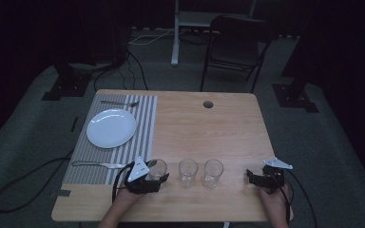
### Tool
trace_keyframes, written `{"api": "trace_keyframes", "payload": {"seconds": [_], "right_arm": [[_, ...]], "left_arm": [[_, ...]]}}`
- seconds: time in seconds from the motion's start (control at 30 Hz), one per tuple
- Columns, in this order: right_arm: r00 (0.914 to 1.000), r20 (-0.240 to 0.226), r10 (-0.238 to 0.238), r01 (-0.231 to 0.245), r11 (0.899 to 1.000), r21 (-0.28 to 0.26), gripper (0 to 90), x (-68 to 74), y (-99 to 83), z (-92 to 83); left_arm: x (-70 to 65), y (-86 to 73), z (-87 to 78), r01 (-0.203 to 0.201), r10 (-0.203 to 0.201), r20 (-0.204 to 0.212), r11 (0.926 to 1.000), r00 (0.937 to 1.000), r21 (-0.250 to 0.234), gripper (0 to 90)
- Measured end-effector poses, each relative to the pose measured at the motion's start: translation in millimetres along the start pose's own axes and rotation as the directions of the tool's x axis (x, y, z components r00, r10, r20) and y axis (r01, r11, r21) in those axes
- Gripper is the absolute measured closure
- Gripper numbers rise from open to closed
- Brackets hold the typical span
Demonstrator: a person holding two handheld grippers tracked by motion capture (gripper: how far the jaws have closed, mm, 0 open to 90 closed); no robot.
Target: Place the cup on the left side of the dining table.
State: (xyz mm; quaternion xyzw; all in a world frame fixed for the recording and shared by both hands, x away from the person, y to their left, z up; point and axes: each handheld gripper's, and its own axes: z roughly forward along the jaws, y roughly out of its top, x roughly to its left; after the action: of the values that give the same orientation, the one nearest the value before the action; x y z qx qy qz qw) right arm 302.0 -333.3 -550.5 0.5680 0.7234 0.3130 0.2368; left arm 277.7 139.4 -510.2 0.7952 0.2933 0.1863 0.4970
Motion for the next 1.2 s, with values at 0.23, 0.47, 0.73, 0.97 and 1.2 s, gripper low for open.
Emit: {"api": "trace_keyframes", "payload": {"seconds": [0.23,0.47,0.73,0.97,1.2], "right_arm": [[1.0,0.0,0.0,0.0,1.0,0.0,12.4,0.0,0.0,0.0],[1.0,0.0,0.0,0.0,1.0,0.0,12.4,0.0,0.0,0.0],[1.0,0.0,0.0,0.0,1.0,0.0,12.4,0.0,0.0,0.0],[1.0,0.0,0.0,0.0,1.0,0.0,12.4,0.0,0.0,0.0],[1.0,0.0,0.0,0.0,1.0,0.0,12.4,0.0,0.0,0.0]], "left_arm": [[0.1,1.0,-0.2,-0.002,0.002,0.02,1.0,0.9998,0.003,29.2],[-0.2,3.7,-1.1,-0.019,0.018,0.043,0.9995,0.9989,0.027,29.4],[4.9,5.2,-0.9,0.002,-0.003,0.024,0.9995,0.9997,0.03,29.5],[9.3,11.3,-1.9,0.002,-0.002,0.001,0.9997,1.0,0.026,29.4],[17.4,14.9,-9.2,0.009,-0.009,-0.029,0.9999,0.9996,0.011,29.5]]}}
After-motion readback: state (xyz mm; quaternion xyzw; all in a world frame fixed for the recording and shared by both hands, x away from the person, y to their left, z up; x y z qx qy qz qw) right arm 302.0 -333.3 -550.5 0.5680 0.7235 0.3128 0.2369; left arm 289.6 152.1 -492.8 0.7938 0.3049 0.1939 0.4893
